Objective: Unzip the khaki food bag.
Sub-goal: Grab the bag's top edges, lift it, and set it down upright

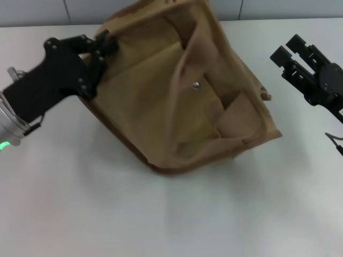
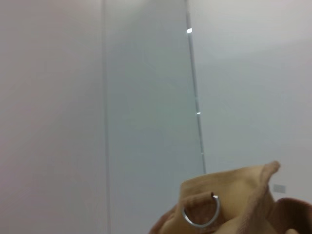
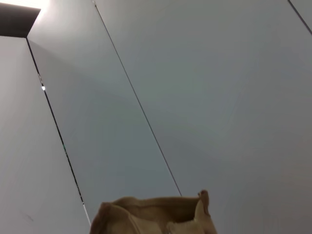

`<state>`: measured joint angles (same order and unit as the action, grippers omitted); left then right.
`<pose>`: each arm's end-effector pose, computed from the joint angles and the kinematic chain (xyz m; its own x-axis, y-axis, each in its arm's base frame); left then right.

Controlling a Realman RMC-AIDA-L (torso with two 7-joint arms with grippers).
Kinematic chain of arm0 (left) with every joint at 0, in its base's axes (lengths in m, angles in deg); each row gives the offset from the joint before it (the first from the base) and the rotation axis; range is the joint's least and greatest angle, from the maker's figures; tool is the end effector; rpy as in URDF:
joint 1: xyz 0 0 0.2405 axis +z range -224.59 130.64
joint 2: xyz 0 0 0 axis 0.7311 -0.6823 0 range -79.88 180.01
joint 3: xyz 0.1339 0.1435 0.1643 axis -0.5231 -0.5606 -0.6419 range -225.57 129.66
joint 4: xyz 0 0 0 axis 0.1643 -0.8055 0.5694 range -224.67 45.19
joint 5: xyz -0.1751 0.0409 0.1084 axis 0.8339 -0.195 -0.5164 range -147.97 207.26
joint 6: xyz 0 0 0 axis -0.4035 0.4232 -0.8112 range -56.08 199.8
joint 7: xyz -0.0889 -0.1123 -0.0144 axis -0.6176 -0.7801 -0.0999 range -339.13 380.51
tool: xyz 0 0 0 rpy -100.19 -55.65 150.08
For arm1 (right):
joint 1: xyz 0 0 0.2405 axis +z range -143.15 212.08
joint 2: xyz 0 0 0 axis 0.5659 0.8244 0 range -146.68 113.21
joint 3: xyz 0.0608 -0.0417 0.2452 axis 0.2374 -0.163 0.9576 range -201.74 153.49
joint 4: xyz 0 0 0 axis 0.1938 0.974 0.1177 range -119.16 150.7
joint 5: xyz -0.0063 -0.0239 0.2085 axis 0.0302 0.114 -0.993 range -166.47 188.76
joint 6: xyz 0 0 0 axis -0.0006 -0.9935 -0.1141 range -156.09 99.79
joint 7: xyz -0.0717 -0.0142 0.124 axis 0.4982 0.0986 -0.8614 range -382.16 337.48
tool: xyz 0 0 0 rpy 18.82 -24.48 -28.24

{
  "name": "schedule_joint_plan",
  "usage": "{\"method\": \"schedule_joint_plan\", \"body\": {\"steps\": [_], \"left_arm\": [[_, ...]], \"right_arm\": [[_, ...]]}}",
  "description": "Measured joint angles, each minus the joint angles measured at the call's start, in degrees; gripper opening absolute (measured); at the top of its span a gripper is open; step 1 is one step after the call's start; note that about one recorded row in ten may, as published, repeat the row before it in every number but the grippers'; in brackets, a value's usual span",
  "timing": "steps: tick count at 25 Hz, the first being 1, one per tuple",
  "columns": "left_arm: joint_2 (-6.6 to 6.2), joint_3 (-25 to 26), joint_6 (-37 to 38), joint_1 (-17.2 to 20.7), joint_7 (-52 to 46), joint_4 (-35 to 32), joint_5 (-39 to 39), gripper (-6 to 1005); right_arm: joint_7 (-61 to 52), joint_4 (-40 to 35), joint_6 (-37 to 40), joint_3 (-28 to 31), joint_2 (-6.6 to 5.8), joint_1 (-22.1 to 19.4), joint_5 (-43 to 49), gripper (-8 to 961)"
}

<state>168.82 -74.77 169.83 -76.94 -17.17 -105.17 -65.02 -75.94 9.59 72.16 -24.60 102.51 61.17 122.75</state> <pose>-0.2516 0.3119 0.0023 0.6033 -0.2055 0.7706 0.3269 -0.8176 -0.4740 0.2732 0.2846 -0.0057 0.2965 -0.0788 -0.9518 -0.6636 -0.7337 -0.1459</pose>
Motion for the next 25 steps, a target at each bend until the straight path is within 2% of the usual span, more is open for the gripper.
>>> {"method": "schedule_joint_plan", "body": {"steps": [2,5,14,15,17,19,20,21,25], "left_arm": [[0.05,-0.5,0.0,-0.3,2.0,1.4,0.1,57],[0.23,-2.8,-0.3,-1.6,10.0,6.4,0.2,57],[0.4,-3.8,-0.5,-2.2,13.0,8.9,0.2,57],[0.42,-3.8,-1.0,-2.2,13.0,9.2,0.2,57],[0.42,-3.8,-1.2,-2.2,13.0,9.3,0.2,57],[0.42,-3.8,-1.8,-2.2,13.0,9.4,0.2,57],[0.42,-3.8,-2.1,-2.2,13.0,9.6,0.2,57],[0.42,-3.8,-2.1,-2.2,13.0,9.6,0.2,57],[0.42,-3.9,-2.7,-2.4,13.1,10.5,0.1,57]], "right_arm": [[0.0,-0.1,-0.2,0.1,-0.04,0.4,0.0,780],[-0.1,-1.1,-1.0,-0.2,-0.15,2.1,0.0,780],[2.9,-8.0,-1.9,0.0,-0.03,1.9,0.1,779],[9.5,-8.0,-2.0,0.3,0.0,1.1,0.0,779],[13.7,-7.5,-2.0,0.3,0.09,0.7,0.0,779],[24.1,-5.1,-2.1,0.4,0.25,-0.4,0.0,779],[33.0,-1.9,-2.0,0.4,0.27,-1.4,0.0,779],[33.0,-1.9,-2.0,0.4,0.27,-1.4,0.0,779],[47.3,3.3,-3.0,0.3,0.35,-2.5,0.0,778]]}}
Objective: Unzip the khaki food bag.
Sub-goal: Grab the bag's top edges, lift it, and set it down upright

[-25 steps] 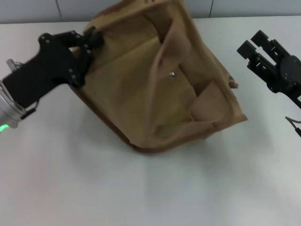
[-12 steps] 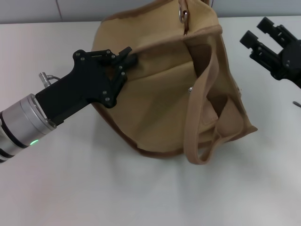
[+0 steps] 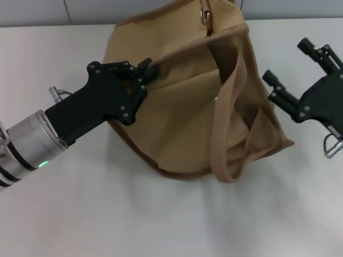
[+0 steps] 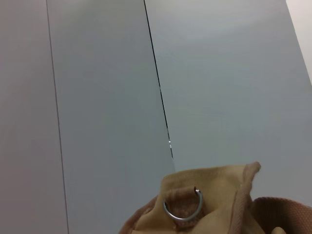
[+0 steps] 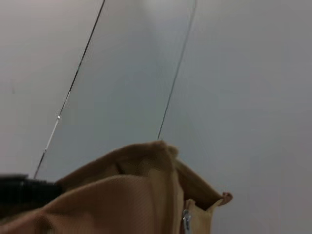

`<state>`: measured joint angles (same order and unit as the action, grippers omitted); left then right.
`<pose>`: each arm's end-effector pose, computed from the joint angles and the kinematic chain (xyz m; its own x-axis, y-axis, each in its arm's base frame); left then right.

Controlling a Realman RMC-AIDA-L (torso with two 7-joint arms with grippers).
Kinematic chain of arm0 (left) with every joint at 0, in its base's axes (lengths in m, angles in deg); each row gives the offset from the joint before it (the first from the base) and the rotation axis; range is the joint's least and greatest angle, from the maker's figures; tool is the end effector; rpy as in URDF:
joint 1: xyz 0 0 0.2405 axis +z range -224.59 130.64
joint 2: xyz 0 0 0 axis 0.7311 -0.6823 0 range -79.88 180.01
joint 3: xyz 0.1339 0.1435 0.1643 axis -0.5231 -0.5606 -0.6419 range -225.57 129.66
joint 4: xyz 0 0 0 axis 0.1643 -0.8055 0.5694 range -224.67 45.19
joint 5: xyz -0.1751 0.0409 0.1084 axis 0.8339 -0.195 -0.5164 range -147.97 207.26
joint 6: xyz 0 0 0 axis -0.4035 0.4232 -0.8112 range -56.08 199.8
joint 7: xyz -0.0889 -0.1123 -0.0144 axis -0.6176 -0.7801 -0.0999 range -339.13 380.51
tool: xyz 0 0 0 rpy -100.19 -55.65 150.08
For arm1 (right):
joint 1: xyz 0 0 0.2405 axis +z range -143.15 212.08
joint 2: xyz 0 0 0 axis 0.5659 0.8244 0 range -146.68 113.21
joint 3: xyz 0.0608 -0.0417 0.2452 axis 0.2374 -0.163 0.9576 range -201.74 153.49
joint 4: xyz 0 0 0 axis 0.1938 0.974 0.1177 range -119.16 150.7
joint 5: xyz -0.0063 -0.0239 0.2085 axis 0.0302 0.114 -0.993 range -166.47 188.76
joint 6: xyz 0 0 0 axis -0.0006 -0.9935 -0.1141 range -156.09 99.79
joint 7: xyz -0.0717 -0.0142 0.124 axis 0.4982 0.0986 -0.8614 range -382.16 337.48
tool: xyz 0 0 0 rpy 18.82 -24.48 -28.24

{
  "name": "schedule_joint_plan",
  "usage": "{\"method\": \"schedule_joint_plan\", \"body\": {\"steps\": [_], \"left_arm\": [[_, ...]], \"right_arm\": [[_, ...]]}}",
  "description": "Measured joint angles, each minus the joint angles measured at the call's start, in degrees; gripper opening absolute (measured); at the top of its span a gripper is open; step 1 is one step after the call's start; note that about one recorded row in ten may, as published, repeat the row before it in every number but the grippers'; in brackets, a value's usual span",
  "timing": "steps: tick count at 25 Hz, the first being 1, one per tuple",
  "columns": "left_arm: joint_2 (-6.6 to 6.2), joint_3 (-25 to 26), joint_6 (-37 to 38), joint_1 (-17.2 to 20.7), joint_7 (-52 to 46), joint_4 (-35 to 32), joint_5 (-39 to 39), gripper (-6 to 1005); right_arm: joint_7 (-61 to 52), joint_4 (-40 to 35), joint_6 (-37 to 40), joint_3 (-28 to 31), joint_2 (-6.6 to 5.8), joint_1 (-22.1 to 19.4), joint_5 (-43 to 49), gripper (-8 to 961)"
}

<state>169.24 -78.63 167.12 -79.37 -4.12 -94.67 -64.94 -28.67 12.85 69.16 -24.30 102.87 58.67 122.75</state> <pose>-0.2386 0.3002 -0.0399 0.6300 -0.2411 0.7382 0.2508 -0.8365 -0.4872 0.2831 0.2727 -0.0194 0.7108 0.4035 -0.5762 -0.3085 -0.5573 -0.7709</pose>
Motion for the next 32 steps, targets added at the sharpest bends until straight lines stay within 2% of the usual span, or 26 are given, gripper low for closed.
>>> {"method": "schedule_joint_plan", "body": {"steps": [8,16,25,32], "left_arm": [[0.0,-2.9,0.5,-0.8,0.0,1.5,-0.3,57],[0.0,-4.5,0.9,-1.3,0.9,3.3,-0.4,56],[0.0,-4.9,0.3,-1.0,1.6,3.3,-0.3,56],[0.0,-5.2,0.5,-1.1,1.9,3.4,-0.4,56]], "right_arm": [[5.9,3.7,-3.6,0.5,0.02,0.6,0.0,778],[6.4,4.6,-6.2,1.6,0.02,0.9,0.0,777],[5.9,4.8,-3.8,5.8,-0.13,-1.1,0.0,776],[7.6,5.1,-3.9,5.6,-0.08,-0.5,0.4,776]]}}
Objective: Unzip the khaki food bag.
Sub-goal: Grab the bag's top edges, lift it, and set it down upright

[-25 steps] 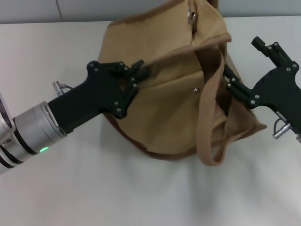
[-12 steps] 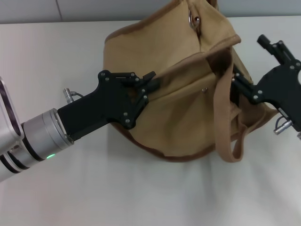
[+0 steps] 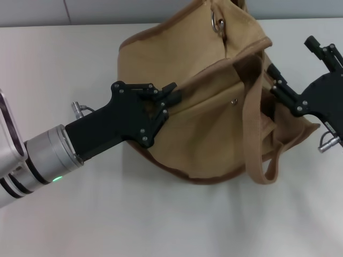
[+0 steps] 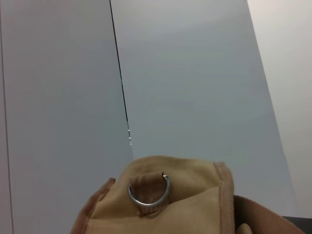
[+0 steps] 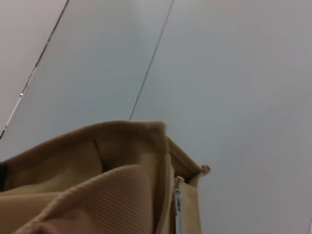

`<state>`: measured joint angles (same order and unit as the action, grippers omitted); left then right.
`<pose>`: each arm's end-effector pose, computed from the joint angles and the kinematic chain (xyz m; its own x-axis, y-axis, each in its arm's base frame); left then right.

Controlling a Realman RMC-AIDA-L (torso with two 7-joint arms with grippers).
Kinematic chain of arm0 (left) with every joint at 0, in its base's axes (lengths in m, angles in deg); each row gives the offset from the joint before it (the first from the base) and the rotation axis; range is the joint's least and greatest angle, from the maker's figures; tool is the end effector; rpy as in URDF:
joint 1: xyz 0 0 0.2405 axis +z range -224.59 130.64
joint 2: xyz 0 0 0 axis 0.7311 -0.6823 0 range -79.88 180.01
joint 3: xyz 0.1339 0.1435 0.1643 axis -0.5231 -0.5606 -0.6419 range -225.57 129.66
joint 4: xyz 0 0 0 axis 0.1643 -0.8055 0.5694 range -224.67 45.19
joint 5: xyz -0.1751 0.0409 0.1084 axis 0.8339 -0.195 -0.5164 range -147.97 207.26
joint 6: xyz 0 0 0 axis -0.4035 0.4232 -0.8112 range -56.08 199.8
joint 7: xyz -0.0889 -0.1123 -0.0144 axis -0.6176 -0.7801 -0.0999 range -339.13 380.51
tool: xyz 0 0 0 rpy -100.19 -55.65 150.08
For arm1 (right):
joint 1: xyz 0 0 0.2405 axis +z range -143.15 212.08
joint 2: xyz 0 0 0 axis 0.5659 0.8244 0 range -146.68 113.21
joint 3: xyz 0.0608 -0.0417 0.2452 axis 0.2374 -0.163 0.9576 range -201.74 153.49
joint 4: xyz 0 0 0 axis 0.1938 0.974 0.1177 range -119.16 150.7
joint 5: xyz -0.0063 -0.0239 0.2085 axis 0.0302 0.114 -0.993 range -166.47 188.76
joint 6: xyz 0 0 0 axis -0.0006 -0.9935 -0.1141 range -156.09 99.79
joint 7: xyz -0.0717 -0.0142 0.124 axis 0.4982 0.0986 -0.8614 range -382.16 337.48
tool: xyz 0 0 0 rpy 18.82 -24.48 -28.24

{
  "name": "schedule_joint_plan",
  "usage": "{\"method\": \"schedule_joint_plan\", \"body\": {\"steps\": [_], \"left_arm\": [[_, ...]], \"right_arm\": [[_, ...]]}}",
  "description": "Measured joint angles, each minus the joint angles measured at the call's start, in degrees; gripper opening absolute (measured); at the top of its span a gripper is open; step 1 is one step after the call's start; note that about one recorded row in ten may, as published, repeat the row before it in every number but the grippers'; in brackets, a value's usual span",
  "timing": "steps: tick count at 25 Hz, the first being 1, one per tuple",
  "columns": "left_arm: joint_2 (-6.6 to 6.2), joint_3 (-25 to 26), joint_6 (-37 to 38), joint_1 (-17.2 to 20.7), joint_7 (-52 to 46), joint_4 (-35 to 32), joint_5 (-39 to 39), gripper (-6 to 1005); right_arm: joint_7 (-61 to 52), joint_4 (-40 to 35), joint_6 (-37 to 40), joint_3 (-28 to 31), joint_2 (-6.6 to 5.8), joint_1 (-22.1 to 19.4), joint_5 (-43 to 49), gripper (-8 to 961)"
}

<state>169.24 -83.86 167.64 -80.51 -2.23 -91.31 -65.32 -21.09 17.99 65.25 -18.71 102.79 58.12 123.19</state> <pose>-0.2309 0.2867 -0.0578 0.6325 -0.2154 0.7440 0.1869 -0.8897 -0.4166 0.2852 0.2761 -0.0264 0.7524 0.4023 -0.5215 -0.3297 -0.4554 -0.8270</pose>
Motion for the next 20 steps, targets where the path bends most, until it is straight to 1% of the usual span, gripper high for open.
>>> {"method": "schedule_joint_plan", "body": {"steps": [7,13,20], "left_arm": [[0.0,-0.1,1.6,-0.2,0.6,0.1,-0.2,56],[0.0,-1.1,3.1,-0.1,1.7,0.4,-0.1,56],[0.01,-1.5,3.1,0.0,2.1,0.4,-0.1,57]], "right_arm": [[2.4,2.0,-2.3,0.0,0.04,1.5,0.1,775],[11.3,8.4,-8.3,0.6,0.13,2.8,-0.2,775],[11.4,10.4,-9.2,2.8,0.27,3.4,-0.3,774]]}}
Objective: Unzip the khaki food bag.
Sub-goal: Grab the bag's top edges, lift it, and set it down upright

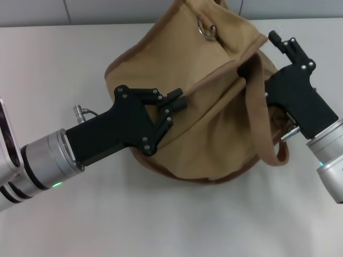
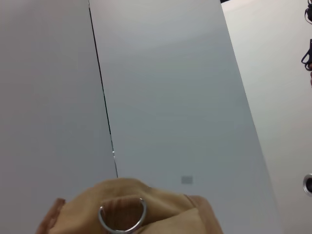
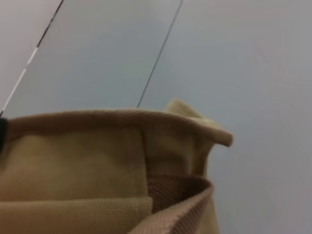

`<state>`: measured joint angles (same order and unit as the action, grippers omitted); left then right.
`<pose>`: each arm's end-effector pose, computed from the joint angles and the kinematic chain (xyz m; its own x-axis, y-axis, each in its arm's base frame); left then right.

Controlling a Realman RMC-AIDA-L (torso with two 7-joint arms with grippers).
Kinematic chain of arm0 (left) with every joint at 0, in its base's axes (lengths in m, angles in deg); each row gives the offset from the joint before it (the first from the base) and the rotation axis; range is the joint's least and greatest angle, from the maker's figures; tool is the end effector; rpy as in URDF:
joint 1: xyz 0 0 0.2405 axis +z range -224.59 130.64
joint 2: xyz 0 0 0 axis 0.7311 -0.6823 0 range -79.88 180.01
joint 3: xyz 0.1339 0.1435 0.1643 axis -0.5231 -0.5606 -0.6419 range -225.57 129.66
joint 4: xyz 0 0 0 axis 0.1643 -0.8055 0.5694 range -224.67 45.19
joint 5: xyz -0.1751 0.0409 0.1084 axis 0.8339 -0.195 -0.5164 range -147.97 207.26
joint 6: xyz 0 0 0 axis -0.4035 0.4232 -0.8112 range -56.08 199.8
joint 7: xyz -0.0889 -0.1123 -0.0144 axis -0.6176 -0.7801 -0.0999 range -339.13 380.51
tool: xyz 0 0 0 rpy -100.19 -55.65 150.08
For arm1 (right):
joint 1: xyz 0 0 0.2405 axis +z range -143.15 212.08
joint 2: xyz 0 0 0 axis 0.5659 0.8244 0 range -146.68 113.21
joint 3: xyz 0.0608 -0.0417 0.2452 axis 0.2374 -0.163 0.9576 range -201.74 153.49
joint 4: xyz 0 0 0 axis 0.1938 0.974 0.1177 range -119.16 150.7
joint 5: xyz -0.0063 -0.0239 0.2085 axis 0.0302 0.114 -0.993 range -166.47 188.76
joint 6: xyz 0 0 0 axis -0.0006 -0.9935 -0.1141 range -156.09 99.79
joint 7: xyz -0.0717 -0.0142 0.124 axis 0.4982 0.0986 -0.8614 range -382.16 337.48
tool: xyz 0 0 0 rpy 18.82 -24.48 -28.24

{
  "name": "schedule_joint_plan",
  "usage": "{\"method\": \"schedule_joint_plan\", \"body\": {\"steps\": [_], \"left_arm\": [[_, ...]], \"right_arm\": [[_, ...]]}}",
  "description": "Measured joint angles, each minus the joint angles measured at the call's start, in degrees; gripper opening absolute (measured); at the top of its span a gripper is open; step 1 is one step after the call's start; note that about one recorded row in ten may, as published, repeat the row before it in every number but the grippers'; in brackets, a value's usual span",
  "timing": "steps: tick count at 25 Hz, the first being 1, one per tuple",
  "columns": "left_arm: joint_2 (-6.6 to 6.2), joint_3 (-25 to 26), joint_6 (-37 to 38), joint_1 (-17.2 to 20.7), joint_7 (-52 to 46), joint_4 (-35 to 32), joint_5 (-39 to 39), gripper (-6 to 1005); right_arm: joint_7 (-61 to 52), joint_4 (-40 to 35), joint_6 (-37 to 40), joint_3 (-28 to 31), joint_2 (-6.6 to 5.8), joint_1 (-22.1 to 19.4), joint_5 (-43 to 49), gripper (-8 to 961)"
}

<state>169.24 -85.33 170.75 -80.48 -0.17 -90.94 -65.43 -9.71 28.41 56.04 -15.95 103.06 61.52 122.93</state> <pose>-0.2262 0.2784 -0.0570 0.6049 -0.2542 0.7546 0.1364 -0.9006 -0.4127 0.2559 0.2947 -0.0602 0.7875 0.3870 -0.4797 -0.3040 -0.4331 -0.8485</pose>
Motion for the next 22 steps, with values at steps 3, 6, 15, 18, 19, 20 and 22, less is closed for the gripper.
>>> {"method": "schedule_joint_plan", "body": {"steps": [3,6,15,18,19,20,22], "left_arm": [[0.0,0.0,0.0,0.3,1.0,0.3,0.0,57],[0.0,0.0,-0.2,0.4,1.1,0.3,0.0,57],[-0.46,0.5,0.6,2.9,3.9,-3.4,0.2,57],[-0.79,0.1,1.9,4.5,0.8,-8.1,0.1,57],[-0.79,0.1,1.9,4.5,0.8,-8.1,0.1,57],[-0.82,0.1,2.1,4.9,-0.4,-9.4,0.1,57],[-0.95,0.1,2.4,5.3,-1.4,-10.9,0.1,57]], "right_arm": [[-0.4,0.3,0.5,0.3,-0.07,0.0,0.0,774],[-1.7,0.3,0.5,0.3,-0.27,0.0,0.0,773],[-38.0,-14.3,9.0,-1.4,-0.91,1.0,3.3,773],[-53.9,-22.4,15.3,-1.9,-0.96,1.1,5.1,773],[-59.5,-25.2,17.3,-3.0,-1.17,1.1,5.4,772],[-64.9,-27.6,18.9,-4.5,-1.49,1.2,5.6,772],[-72.6,-31.4,21.1,-8.8,-2.11,1.3,5.7,772]]}}
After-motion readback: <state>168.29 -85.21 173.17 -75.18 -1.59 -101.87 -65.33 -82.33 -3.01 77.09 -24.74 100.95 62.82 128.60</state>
